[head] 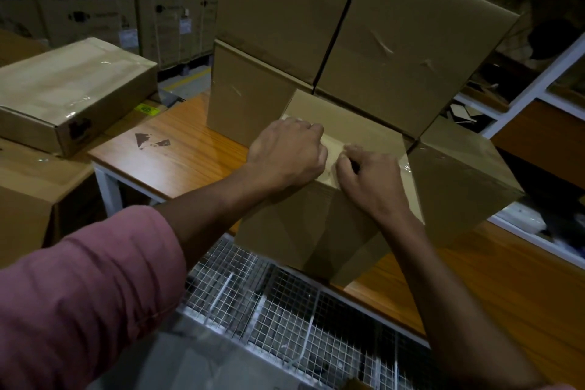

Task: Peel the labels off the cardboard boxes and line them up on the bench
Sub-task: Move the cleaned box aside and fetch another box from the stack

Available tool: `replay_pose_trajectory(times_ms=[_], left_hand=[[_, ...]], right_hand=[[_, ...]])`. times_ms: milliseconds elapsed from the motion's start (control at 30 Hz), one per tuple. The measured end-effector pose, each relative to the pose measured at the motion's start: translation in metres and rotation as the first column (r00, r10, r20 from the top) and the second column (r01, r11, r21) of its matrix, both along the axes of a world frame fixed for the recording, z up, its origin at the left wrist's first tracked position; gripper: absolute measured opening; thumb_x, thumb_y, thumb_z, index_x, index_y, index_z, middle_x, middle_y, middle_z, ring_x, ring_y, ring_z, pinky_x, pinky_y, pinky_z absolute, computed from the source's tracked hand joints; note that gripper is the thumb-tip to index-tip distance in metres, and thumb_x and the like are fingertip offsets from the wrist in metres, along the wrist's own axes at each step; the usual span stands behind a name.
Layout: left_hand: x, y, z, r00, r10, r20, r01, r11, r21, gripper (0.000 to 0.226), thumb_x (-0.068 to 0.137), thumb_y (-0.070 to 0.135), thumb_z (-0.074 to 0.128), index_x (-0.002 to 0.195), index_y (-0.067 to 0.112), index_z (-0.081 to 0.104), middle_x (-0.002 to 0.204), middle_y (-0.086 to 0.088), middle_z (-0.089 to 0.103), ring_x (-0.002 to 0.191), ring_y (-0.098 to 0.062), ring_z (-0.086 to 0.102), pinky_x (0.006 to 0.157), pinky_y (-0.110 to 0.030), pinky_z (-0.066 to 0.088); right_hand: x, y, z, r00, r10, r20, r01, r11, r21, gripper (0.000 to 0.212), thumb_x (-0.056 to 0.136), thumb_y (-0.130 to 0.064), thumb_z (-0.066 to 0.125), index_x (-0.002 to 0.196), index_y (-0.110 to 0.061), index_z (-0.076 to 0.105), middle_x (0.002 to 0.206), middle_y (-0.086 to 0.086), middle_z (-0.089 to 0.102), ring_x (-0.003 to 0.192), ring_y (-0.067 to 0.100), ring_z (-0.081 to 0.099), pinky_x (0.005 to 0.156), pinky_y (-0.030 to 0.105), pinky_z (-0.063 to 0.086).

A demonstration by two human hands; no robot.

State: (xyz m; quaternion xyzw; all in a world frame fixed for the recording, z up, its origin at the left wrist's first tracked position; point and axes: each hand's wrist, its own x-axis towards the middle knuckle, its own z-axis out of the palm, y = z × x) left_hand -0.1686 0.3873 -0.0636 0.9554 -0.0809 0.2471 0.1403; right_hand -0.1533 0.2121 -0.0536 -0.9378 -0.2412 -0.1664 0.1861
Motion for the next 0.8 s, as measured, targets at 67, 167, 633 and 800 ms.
replay_pose_trajectory(times_ms=[67, 167, 633, 800], left_hand=[[-0.001, 0.0, 0.0, 1.0, -0.003, -0.001, 0.003, 1.0, -0.004, 0.037, 0.098, 0.033, 0.037, 0.112, 0.011, 0.063, 0.107, -0.012, 0.068, 0.098, -0.026, 0.061, 0.086, -0.041, 0.046], [0.0, 0.0, 0.0, 1.0, -0.014, -0.009, 0.014, 1.0, -0.007, 0.039, 0.098, 0.034, 0.037, 0.115, 0.011, 0.063, 0.108, -0.011, 0.067, 0.099, -0.026, 0.061, 0.086, -0.041, 0.046], [-0.002, 0.0, 0.002, 1.0, -0.006, -0.005, 0.006, 1.0, 0.002, 0.036, 0.099, 0.033, 0.038, 0.111, 0.01, 0.063, 0.107, -0.012, 0.067, 0.097, -0.027, 0.06, 0.085, -0.041, 0.045], [-0.002, 0.0, 0.002, 1.0, -0.012, -0.001, 0.012, 1.0, -0.006, 0.036, 0.098, 0.033, 0.037, 0.11, 0.01, 0.063, 0.105, -0.012, 0.067, 0.096, -0.027, 0.06, 0.085, -0.042, 0.047]], right_hand=[[-0.006, -0.003, 0.004, 0.994, 0.085, -0.067, -0.082, 0.996, 0.047, 0.036, 0.099, -0.03, 0.051, 0.117, -0.009, 0.074, 0.122, 0.014, 0.072, 0.118, 0.026, 0.065, 0.106, 0.049, 0.049], [0.0, 0.01, 0.007, 0.99, -0.06, -0.128, 0.038, 0.985, -0.167, 0.041, 0.097, -0.046, 0.034, 0.111, -0.025, 0.067, 0.121, 0.005, 0.066, 0.116, 0.026, 0.057, 0.11, 0.058, 0.035], [0.005, 0.017, 0.004, 0.983, -0.185, 0.001, 0.183, 0.971, -0.156, 0.045, 0.095, -0.044, 0.034, 0.08, -0.01, 0.059, 0.092, 0.013, 0.067, 0.079, 0.027, 0.058, 0.086, 0.045, 0.051], [-0.005, 0.002, 0.005, 0.995, 0.032, -0.091, -0.034, 0.999, -0.024, 0.04, 0.098, -0.042, 0.042, 0.112, -0.02, 0.073, 0.117, 0.007, 0.072, 0.101, 0.024, 0.066, 0.096, 0.05, 0.052]])
